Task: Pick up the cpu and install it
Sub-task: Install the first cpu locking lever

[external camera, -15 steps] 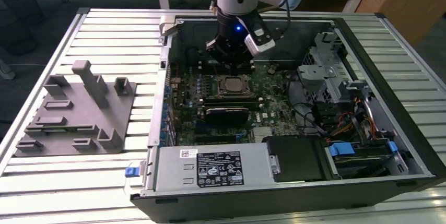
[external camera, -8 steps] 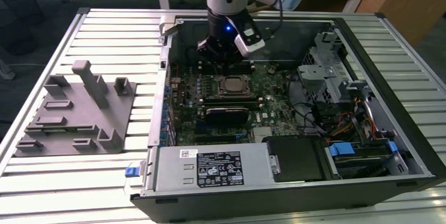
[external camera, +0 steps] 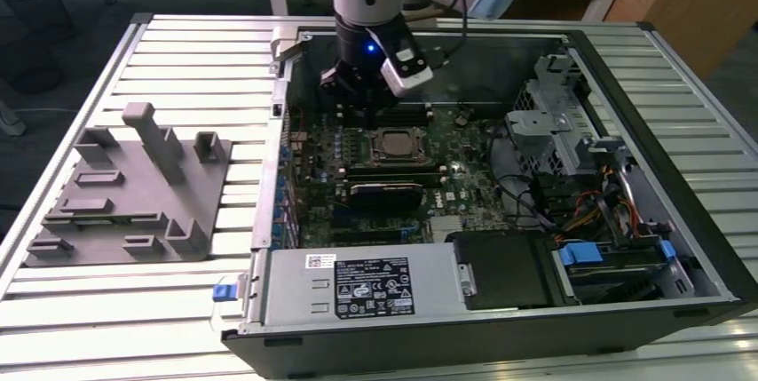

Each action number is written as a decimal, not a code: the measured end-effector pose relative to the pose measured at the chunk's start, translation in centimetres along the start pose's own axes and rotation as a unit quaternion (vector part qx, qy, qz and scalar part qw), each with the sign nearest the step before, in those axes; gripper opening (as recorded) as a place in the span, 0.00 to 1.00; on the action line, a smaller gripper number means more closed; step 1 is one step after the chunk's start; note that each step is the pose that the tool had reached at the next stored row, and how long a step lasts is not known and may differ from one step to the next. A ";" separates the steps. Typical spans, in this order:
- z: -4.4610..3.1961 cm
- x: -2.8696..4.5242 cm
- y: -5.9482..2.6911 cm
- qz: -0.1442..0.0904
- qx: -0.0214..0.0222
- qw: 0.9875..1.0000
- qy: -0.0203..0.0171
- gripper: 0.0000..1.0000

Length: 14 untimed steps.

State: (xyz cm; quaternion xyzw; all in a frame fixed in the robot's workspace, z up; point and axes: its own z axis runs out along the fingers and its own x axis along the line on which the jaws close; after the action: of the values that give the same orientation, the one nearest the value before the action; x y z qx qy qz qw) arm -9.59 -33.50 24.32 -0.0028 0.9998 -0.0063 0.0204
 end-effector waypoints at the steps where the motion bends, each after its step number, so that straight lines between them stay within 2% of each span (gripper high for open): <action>1: -0.01 0.19 0.00 0.000 0.000 1.000 0.000 0.11; 6: -0.04 1.01 0.00 0.000 -0.002 1.000 0.000 0.11; 7: -0.05 1.09 -0.01 0.000 -0.004 1.000 0.000 0.11; 12: -0.06 1.57 -0.12 0.001 -0.023 1.000 0.000 0.11; 14: -0.07 1.77 -0.15 0.001 -0.025 1.000 0.000 0.11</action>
State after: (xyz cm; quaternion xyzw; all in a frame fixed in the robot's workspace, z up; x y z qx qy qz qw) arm -11.37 -33.66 24.32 -0.0023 0.9996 0.0188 0.0206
